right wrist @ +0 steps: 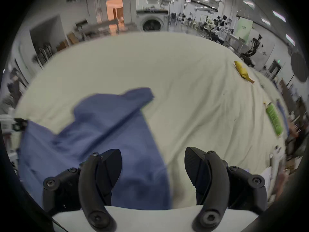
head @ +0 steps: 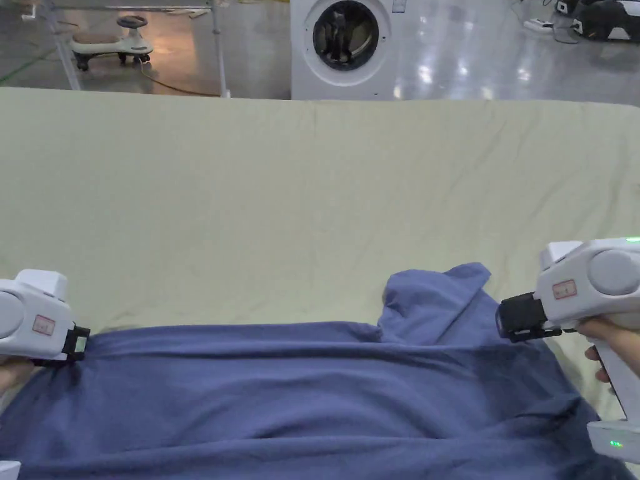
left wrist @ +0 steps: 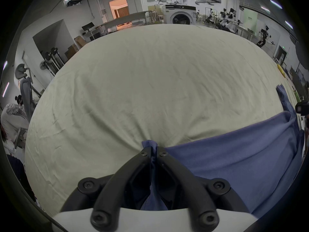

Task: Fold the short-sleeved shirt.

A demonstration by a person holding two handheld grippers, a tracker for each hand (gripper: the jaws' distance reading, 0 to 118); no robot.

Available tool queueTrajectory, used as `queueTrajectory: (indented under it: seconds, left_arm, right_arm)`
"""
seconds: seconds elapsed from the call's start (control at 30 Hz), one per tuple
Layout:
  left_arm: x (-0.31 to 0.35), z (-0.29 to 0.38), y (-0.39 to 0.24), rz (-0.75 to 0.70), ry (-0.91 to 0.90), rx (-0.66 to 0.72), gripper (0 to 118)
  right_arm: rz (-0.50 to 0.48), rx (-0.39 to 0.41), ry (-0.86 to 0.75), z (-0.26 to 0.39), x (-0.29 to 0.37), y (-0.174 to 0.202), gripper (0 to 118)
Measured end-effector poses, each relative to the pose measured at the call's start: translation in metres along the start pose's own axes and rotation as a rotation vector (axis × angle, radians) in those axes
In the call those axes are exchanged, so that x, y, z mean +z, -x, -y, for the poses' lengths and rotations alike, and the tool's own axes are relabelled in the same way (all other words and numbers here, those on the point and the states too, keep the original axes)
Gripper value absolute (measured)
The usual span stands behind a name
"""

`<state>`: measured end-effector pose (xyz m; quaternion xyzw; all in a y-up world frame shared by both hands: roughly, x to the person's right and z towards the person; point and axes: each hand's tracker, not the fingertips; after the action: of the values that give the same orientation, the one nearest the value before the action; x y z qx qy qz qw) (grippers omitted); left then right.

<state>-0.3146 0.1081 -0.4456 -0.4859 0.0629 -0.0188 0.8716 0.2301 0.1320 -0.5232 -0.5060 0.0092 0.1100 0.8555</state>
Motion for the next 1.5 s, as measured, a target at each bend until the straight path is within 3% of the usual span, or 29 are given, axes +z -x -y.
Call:
queueTrajectory:
  seconds: [0.07,0.1,0.13,0.17,0.27,0.37,0.5,0.73,0.97,1.0,1.03,1.07,1.1,1.13,1.17,1.33,1.5]
  left_arm:
    - [0.002,0.003,0.0,0.004,-0.004,0.005,2]
    - [0.001,0.003,0.002,0.004,-0.011,-0.001,2]
    - [0.001,0.005,0.001,0.002,-0.019,-0.007,2]
    - [0.001,0.007,0.0,-0.004,-0.028,-0.011,2]
    - [0.007,0.007,0.002,-0.006,-0.049,0.015,2]
    - [0.042,0.012,0.021,0.092,-0.169,0.142,2]
    - [0.116,0.051,0.05,0.237,-0.27,0.175,2]
    - [0.195,0.164,0.079,0.296,-0.303,0.174,2]
    - [0.176,0.242,0.055,0.277,-0.247,0.184,3]
    - [0.173,0.248,0.054,0.274,-0.249,0.189,6]
    - [0.17,0.25,0.055,0.264,-0.259,0.214,17]
    - [0.169,0.252,0.055,0.256,-0.268,0.231,33]
    - [0.169,0.254,0.053,0.245,-0.269,0.238,63]
    - [0.17,0.257,0.051,0.214,-0.277,0.219,81]
    - [0.173,0.259,0.049,0.188,-0.3,0.185,87]
    - [0.217,0.275,0.034,0.097,-0.484,0.122,89]
    - [0.277,0.276,0.013,0.049,-0.632,0.094,88]
  right_arm:
    - [0.057,0.014,0.058,0.004,-0.012,0.002,30]
    - [-0.054,-0.022,0.066,0.009,-0.016,-0.001,11]
    - [-0.12,-0.088,0.032,0.014,-0.014,-0.001,7]
    - [-0.08,-0.125,0.011,0.017,-0.009,0.001,5]
    - [-0.058,-0.016,-0.018,0.024,-0.001,0.003,4]
    - [-0.118,-0.039,-0.079,0.032,0.031,-0.004,2]
    - [-0.152,0.067,-0.213,0.069,0.097,-0.017,2]
    - [-0.222,-0.054,-0.344,0.195,0.176,-0.045,2]
    - [-0.178,-0.109,-0.304,0.291,0.164,-0.02,2]
    - [-0.177,-0.128,-0.307,0.298,0.158,-0.017,2]
    - [-0.173,-0.146,-0.309,0.303,0.153,-0.014,5]
    - [-0.171,-0.159,-0.312,0.306,0.149,-0.011,15]
    - [-0.16,-0.16,-0.316,0.307,0.146,-0.01,45]
    - [-0.121,-0.167,-0.313,0.308,0.145,-0.006,65]
    - [-0.084,-0.175,-0.321,0.309,0.145,-0.005,70]
    - [-0.197,-0.316,-0.445,0.318,0.171,-0.002,69]
    - [-0.235,-0.299,-0.584,0.314,0.217,0.022,69]
